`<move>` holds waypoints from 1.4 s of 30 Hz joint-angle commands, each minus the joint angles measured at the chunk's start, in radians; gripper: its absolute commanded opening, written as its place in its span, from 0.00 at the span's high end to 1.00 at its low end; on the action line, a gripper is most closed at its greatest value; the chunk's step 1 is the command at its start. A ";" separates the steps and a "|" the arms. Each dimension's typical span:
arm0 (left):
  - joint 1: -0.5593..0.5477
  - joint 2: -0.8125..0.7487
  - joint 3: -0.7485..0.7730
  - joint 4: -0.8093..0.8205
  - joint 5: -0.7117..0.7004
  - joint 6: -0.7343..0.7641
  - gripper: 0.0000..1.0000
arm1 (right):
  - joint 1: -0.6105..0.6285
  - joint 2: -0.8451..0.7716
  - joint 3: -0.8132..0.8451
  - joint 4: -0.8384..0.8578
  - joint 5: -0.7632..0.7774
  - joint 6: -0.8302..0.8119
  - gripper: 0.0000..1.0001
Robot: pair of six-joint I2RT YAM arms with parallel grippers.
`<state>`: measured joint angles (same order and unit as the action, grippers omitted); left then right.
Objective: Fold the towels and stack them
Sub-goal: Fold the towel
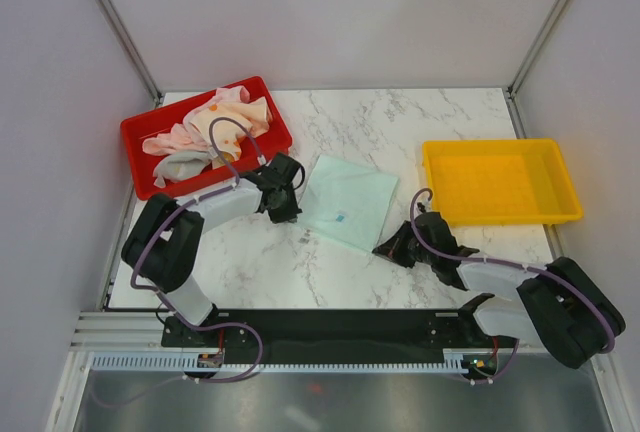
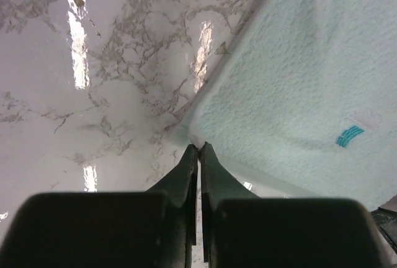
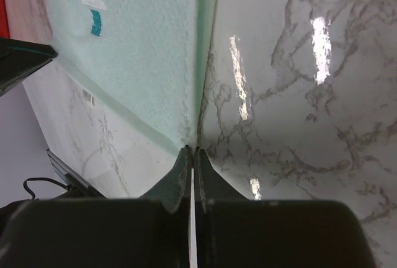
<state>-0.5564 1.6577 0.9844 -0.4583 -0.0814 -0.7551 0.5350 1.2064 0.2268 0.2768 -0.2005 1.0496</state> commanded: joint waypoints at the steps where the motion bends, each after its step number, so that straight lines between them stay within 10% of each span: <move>1: 0.003 0.028 -0.013 0.007 -0.073 0.026 0.98 | 0.008 0.012 -0.026 0.087 0.029 0.029 1.00; 11: 0.003 0.073 -0.049 0.020 -0.092 0.037 0.98 | 0.023 0.015 -0.063 0.136 0.003 0.041 0.99; 15: 0.001 0.060 -0.069 0.017 -0.086 0.045 0.98 | 0.025 -0.007 -0.032 0.079 -0.010 0.015 0.76; 25: 0.004 -0.042 0.144 -0.160 -0.104 0.089 0.46 | 0.008 -0.156 0.347 -0.540 0.259 -0.167 0.66; 42: -0.008 0.112 0.076 -0.019 0.023 0.059 0.46 | -0.156 0.568 0.829 -0.427 0.389 -0.617 0.78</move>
<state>-0.5587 1.7485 1.1091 -0.5068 -0.0704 -0.6800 0.3923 1.7325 1.0031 -0.1661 0.1642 0.5495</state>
